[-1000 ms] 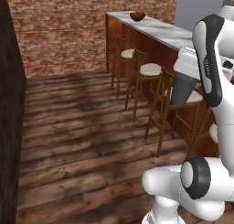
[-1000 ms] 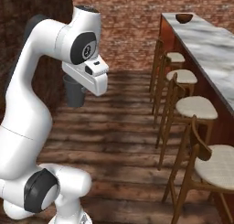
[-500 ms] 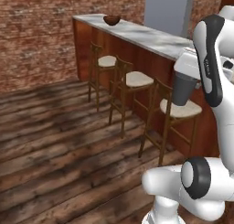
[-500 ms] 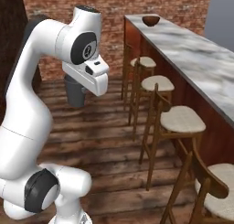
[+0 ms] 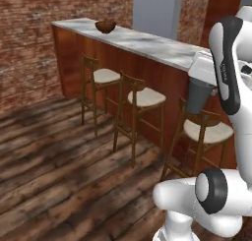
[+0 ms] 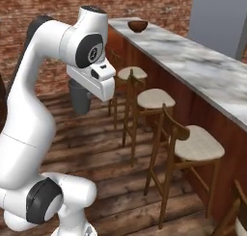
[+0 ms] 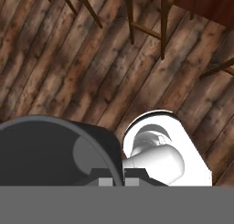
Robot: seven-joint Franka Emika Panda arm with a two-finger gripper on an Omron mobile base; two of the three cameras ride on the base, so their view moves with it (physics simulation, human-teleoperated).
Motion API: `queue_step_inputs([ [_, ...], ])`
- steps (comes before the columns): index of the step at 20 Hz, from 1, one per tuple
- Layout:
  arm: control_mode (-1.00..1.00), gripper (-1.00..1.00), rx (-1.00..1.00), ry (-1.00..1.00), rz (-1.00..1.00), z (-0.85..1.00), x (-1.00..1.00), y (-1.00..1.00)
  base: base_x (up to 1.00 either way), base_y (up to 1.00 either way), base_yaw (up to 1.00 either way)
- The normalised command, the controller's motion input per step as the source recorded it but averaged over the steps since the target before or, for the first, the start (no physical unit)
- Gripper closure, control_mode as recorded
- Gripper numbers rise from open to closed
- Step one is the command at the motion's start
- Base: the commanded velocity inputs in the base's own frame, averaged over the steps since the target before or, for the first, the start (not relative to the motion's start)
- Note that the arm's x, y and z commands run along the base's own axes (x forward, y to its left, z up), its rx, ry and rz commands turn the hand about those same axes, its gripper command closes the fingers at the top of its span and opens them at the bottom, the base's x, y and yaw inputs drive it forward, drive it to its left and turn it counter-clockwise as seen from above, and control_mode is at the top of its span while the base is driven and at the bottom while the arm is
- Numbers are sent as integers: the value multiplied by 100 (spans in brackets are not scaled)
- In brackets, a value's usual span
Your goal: There is a bowl on the dining counter. Grab a lemon wedge from the fridge and place it in the bowl. Then get the liquor bottle and glass cup from the cabinet and place them next to the bowl.
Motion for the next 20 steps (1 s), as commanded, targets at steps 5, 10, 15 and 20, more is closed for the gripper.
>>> queue_step_inputs([
  [5, 100, 100, 0, 0, 0, 0, 0, 0, 74, 89, -31],
  [10, 100, 100, 0, 0, 0, 0, 0, 0, 67, 97, -30],
  [15, 100, 100, 0, 0, 0, 0, 0, 0, 64, 100, -29],
  [20, 100, 100, 0, 0, 0, 0, 0, 0, 64, 100, -29],
])
